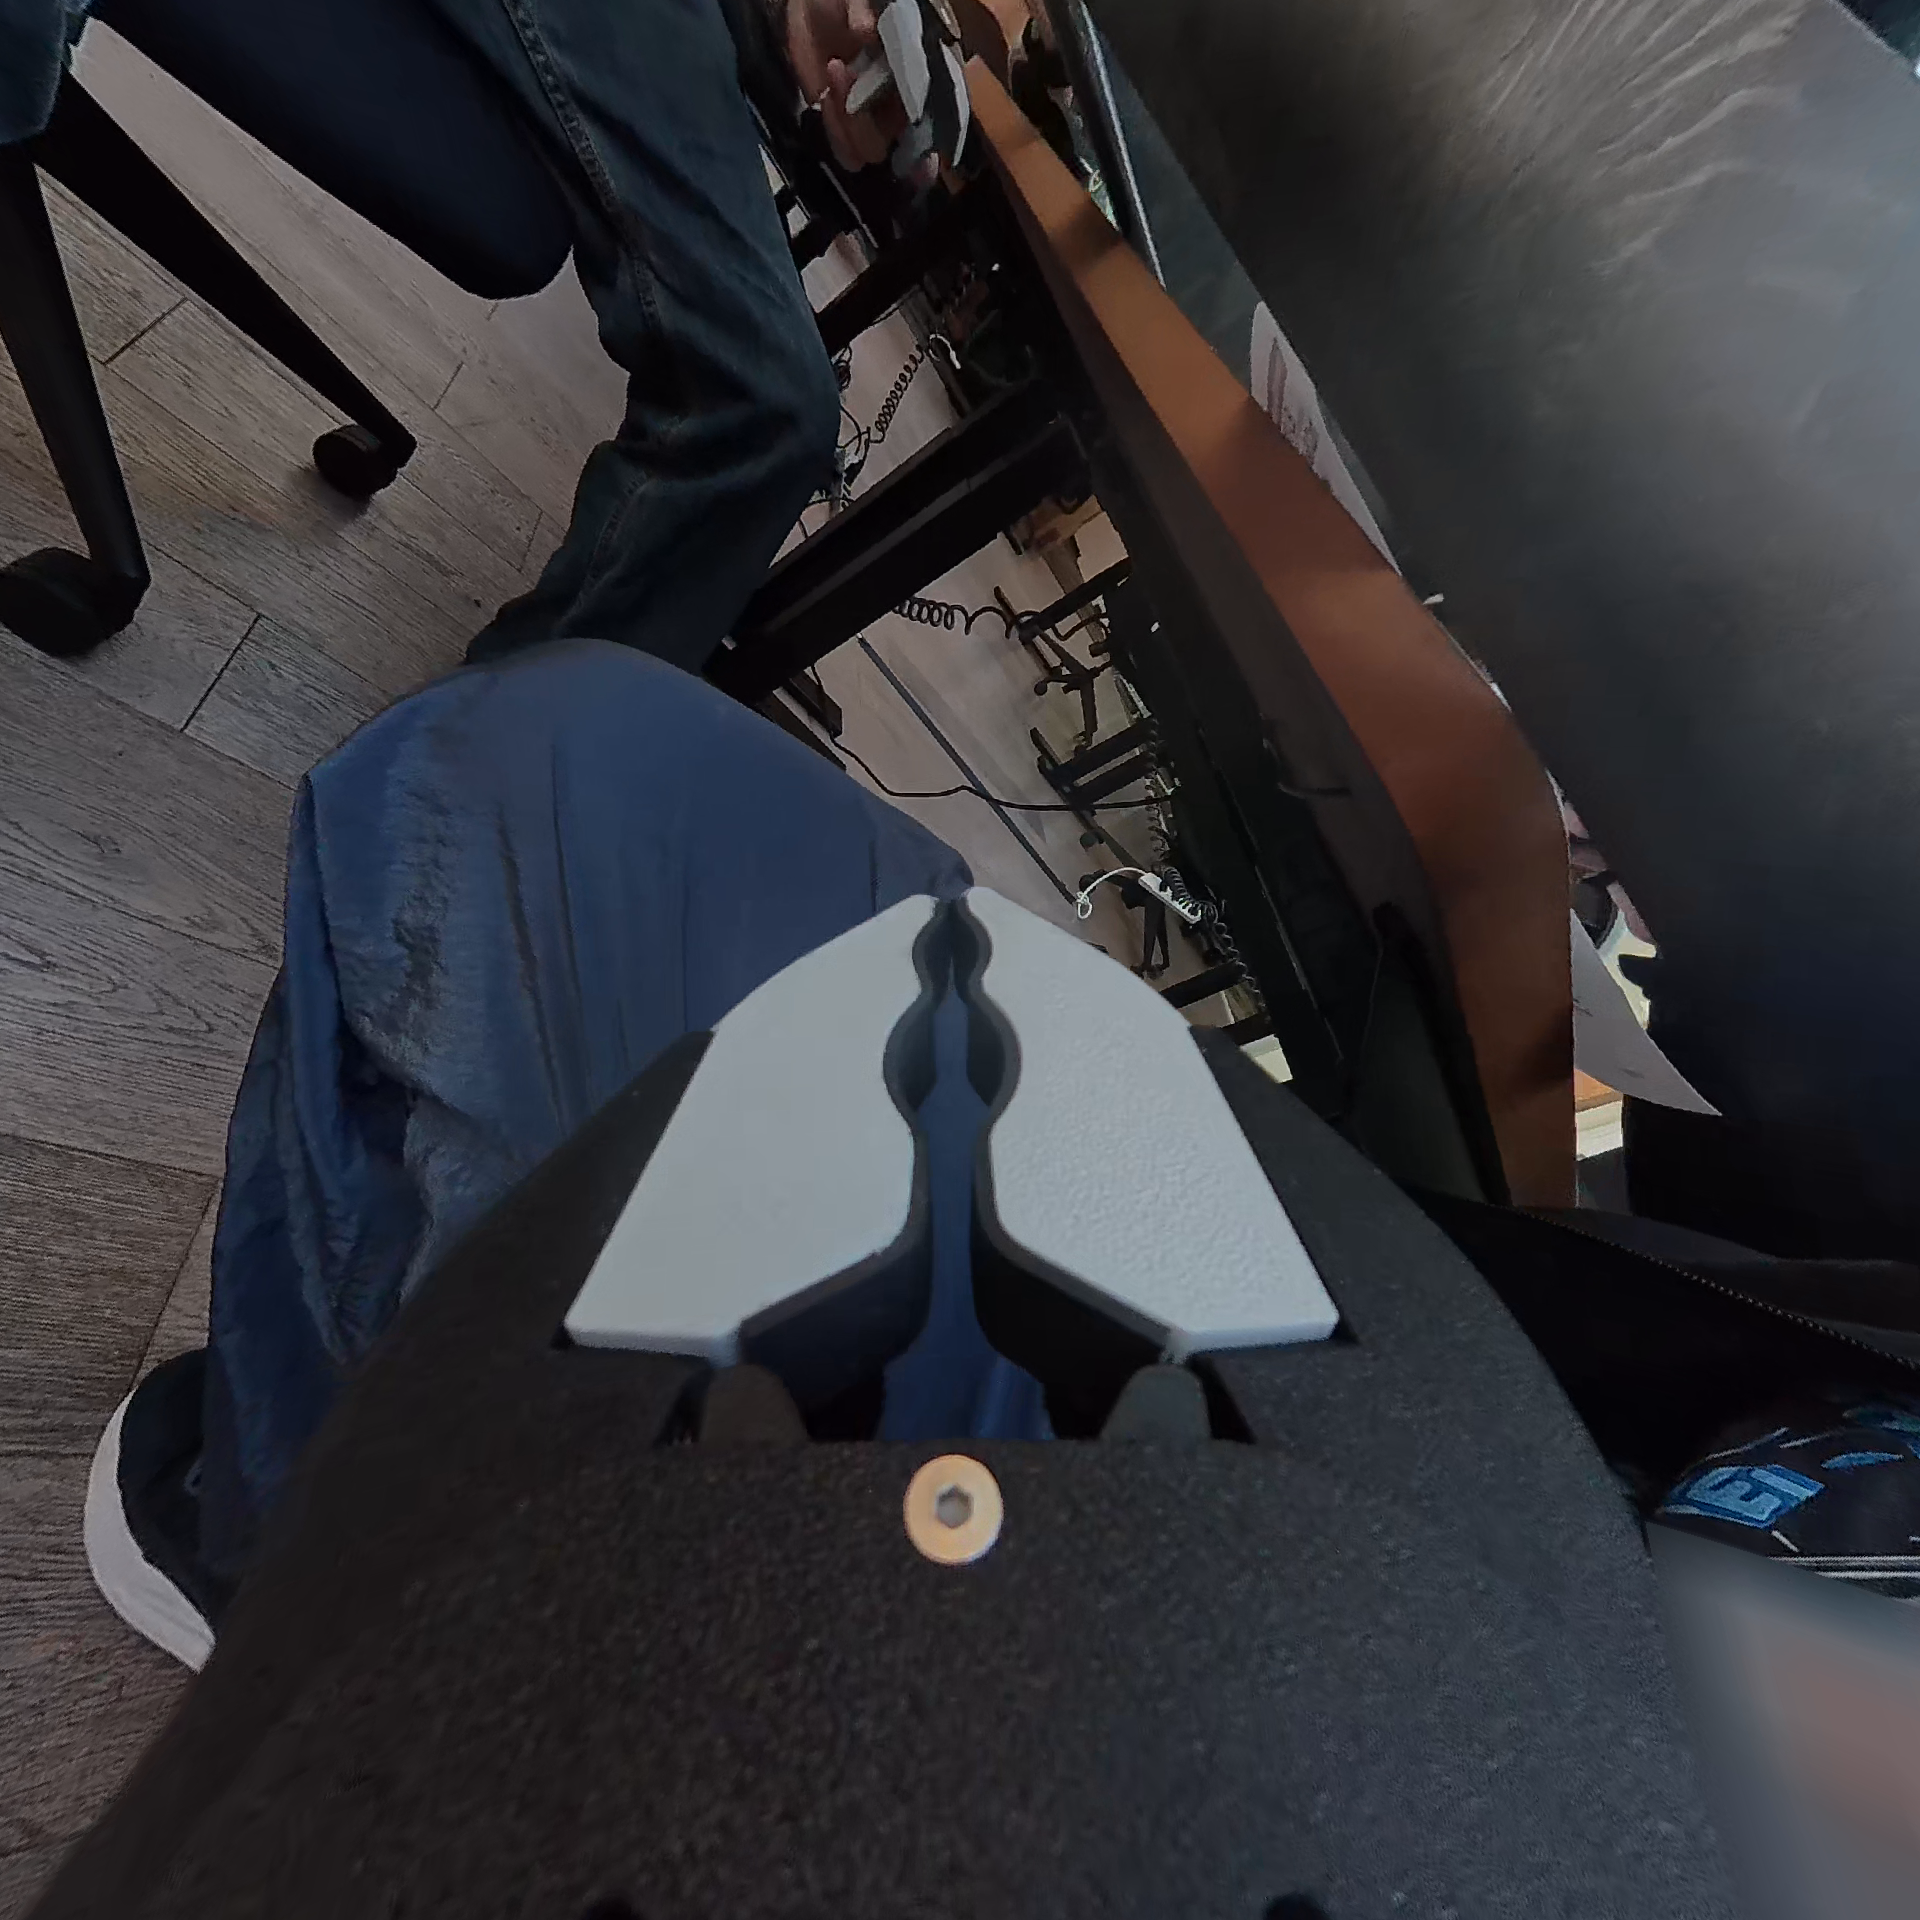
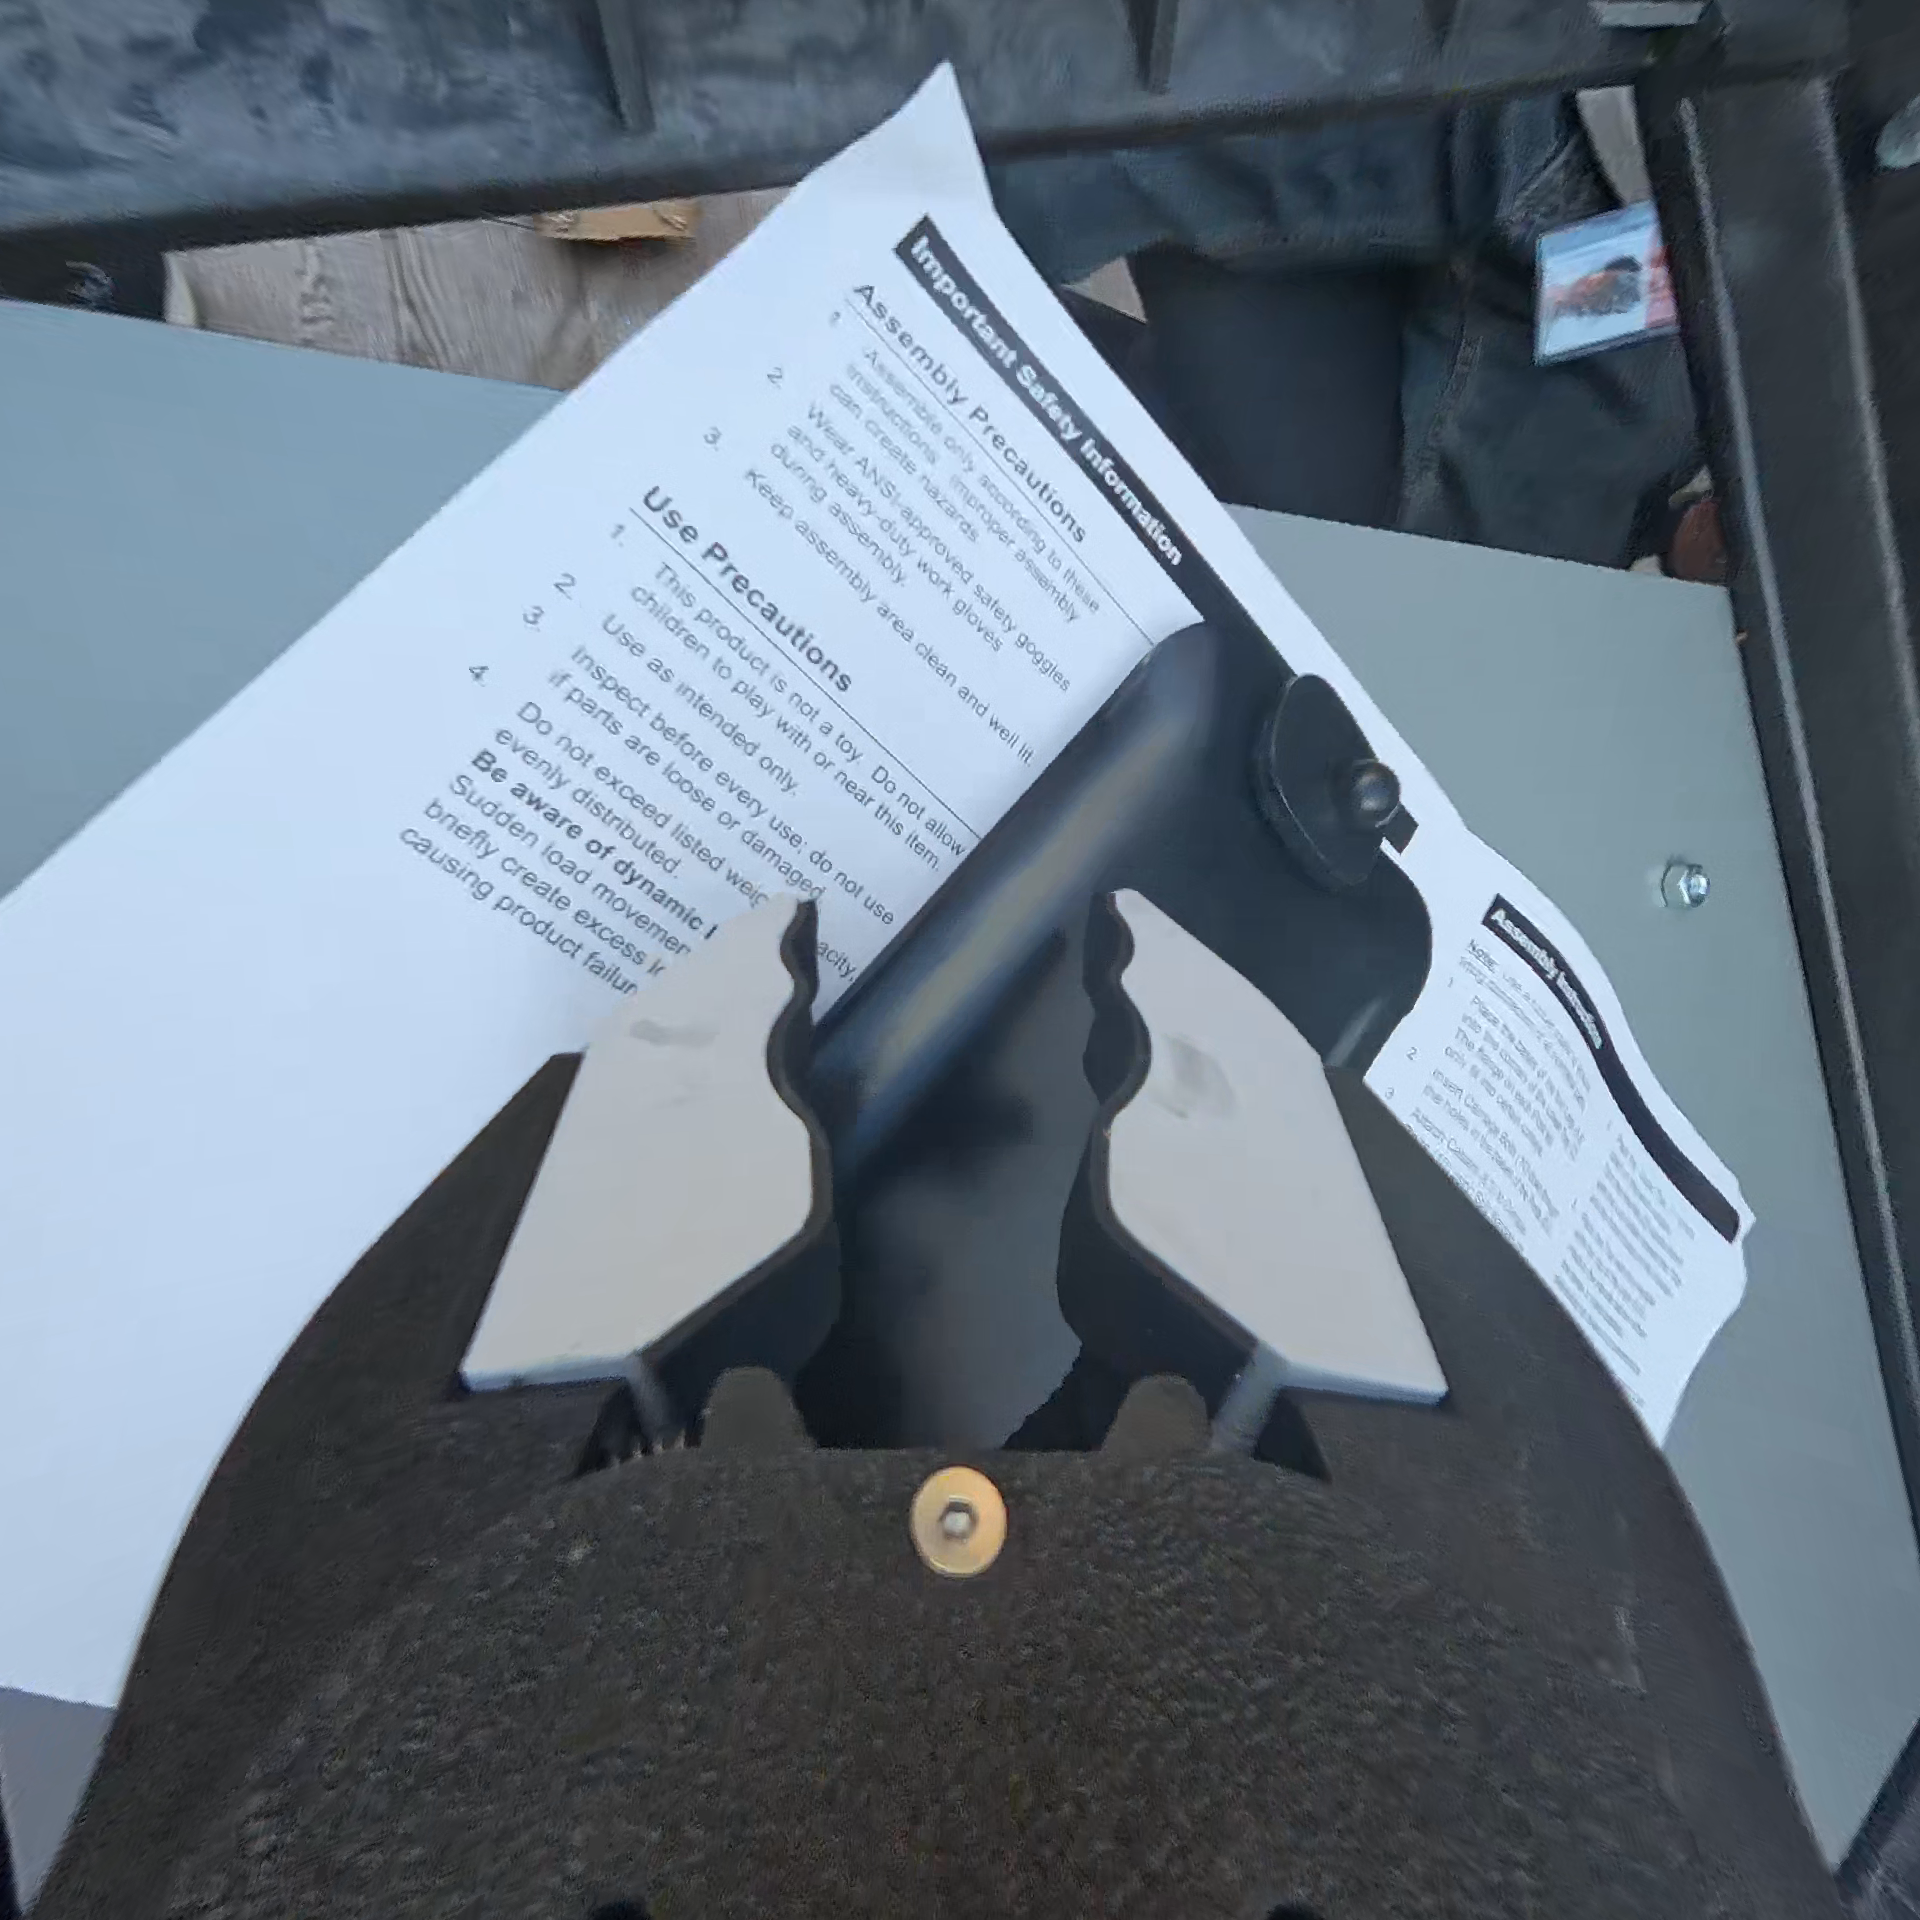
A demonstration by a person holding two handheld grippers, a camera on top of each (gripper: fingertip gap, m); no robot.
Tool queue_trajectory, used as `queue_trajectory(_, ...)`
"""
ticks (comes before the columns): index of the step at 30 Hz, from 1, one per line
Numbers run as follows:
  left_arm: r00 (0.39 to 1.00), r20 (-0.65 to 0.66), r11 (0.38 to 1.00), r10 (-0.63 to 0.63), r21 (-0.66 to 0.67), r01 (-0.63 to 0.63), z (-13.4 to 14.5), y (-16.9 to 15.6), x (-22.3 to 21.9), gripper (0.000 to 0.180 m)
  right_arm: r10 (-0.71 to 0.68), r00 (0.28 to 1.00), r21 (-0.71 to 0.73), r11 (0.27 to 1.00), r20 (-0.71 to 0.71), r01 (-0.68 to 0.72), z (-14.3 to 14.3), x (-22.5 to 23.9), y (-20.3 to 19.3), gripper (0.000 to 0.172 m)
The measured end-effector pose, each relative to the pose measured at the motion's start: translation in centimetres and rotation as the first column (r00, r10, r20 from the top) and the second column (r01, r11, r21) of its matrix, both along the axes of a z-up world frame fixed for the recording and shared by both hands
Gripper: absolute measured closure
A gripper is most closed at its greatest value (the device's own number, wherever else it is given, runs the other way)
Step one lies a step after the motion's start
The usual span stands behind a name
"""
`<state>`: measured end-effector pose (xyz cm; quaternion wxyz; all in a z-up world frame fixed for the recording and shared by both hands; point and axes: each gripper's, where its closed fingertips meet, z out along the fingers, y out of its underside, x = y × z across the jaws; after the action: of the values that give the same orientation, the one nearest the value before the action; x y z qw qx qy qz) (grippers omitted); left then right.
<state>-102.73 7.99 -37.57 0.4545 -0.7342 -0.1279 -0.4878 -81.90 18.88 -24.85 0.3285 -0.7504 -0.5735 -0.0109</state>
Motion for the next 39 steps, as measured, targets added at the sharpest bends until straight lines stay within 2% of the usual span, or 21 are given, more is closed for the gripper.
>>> queue_trajectory(3, 1.0, 0.004, 1.0, -0.001, 0.017, 0.001, 0.5, -0.2, 0.0, 0.18, -0.026, 0.998, 0.071, 0.997, 0.062, 0.022, 0.2, 1.2, 0.4, 0.123)
queue_trajectory(10, 1.0, 0.019, 0.999, -0.004, 0.048, 0.003, 1.4, -0.7, 0.0, 0.18, -0.065, 0.995, 0.005, 0.998, 0.074, 0.065, -0.1, 3.4, 0.6, 0.131)
queue_trajectory(14, 0.999, 0.036, 0.998, -0.002, 0.066, 0.0, 1.9, -0.7, -0.1, 0.18, -0.152, 0.987, -0.047, 0.987, 0.049, 0.155, -0.5, 5.9, 1.8, 0.135)
queue_trajectory(18, 0.999, 0.045, 0.997, -0.008, 0.077, 0.005, 2.3, -0.7, 0.0, 0.18, -0.251, 0.968, -0.106, 0.962, 0.017, 0.252, -0.7, 8.5, 2.8, 0.132)
queue_trajectory(27, 0.998, 0.063, 0.995, -0.017, 0.104, 0.01, 3.0, -0.8, 0.0, 0.18, -0.351, 0.935, -0.084, 0.931, 0.045, 0.354, -0.4, 12.0, 3.8, 0.134)
queue_trajectory(28, 0.998, 0.065, 0.994, -0.017, 0.106, 0.01, 3.1, -0.8, -0.1, 0.18, -0.352, 0.935, -0.074, 0.932, 0.039, 0.354, 0.0, 11.8, 3.9, 0.14)
queue_trajectory(31, 0.998, 0.068, 0.993, -0.016, 0.114, 0.008, 3.2, -0.8, -0.2, 0.18, -0.32, 0.947, -0.014, 0.947, -0.032, 0.32, 2.4, 9.9, 4.3, 0.141)
queue_trajectory(34, 0.997, 0.078, 0.993, -0.015, 0.121, 0.005, 3.4, -0.7, -0.3, 0.18, -0.237, 0.952, 0.083, 0.963, -0.195, 0.257, 6.0, 5.5, 5.8, 0.141)
queue_trajectory(39, 0.997, 0.07, 0.992, -0.027, 0.126, 0.018, 3.3, -0.7, 0.0, 0.18, -0.101, 0.87, 0.261, 0.931, -0.483, 0.254, 11.7, -3.5, 10.5, 0.141)
